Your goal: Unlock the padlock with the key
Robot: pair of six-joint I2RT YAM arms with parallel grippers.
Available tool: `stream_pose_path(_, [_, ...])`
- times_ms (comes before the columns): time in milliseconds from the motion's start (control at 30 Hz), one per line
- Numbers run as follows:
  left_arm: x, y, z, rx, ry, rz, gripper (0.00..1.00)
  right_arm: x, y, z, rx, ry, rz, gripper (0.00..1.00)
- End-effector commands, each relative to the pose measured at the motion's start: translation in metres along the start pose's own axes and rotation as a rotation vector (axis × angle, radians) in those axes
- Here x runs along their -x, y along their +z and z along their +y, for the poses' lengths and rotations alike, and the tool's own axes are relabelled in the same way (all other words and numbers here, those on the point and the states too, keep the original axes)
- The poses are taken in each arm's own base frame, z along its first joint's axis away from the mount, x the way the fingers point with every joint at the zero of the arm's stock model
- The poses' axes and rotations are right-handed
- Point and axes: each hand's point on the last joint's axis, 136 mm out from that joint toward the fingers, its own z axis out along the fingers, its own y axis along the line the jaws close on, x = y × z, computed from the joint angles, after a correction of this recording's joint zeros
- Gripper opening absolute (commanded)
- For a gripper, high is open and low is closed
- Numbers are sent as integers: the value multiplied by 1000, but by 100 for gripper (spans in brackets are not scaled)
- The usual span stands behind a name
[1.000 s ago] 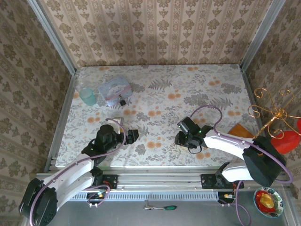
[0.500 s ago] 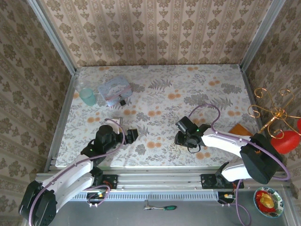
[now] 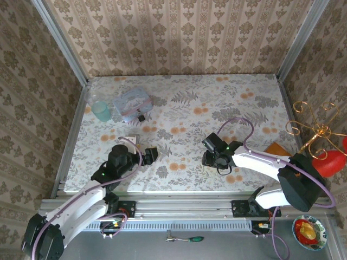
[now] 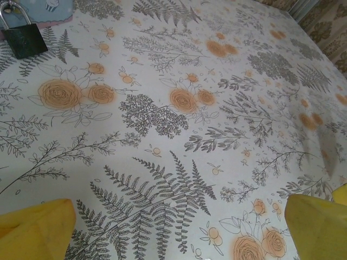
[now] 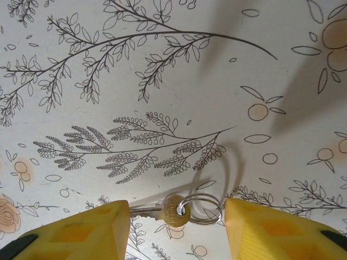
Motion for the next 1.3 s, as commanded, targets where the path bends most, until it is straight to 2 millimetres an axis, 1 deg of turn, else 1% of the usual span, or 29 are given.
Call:
stream_pose_path(0, [-4, -1, 3, 15, 23, 12, 100, 4, -4, -8, -51, -11, -16, 52])
stream_pose_path(100, [-5, -1, 2, 11, 21, 15, 100, 2, 0, -7, -51, -12, -1, 51])
stream_pose_path(167, [-5, 0, 2, 12, 21, 15, 100, -4, 9, -8, -64, -19, 30, 51])
stream_pose_path(233, [-5, 0, 2, 8, 21, 17, 100, -6, 13, -8, -81, -32, 42, 51])
stream_pose_path(400, [-6, 0, 3, 15, 20, 18, 100, -11, 17, -13, -130, -59, 48, 50])
stream_pose_path(467, [-6, 1, 3, 15, 19, 17, 100, -16, 18, -16, -135, -56, 61, 48])
stream_pose_path(567, [-5, 2, 3, 12, 20, 17, 100, -19, 21, -9, -94, -45, 68, 43])
stream_pose_path(767, [-6, 4, 4, 17, 17, 24, 100, -17, 15, 2, -67, -56, 57, 35])
stream_pose_path(1067, [-7, 5, 4, 20, 17, 26, 100, -14, 8, 5, -61, -55, 29, 24])
stream_pose_path(1267, [-8, 5, 5, 24, 17, 30, 100, -15, 2, 9, -42, -52, 16, 23])
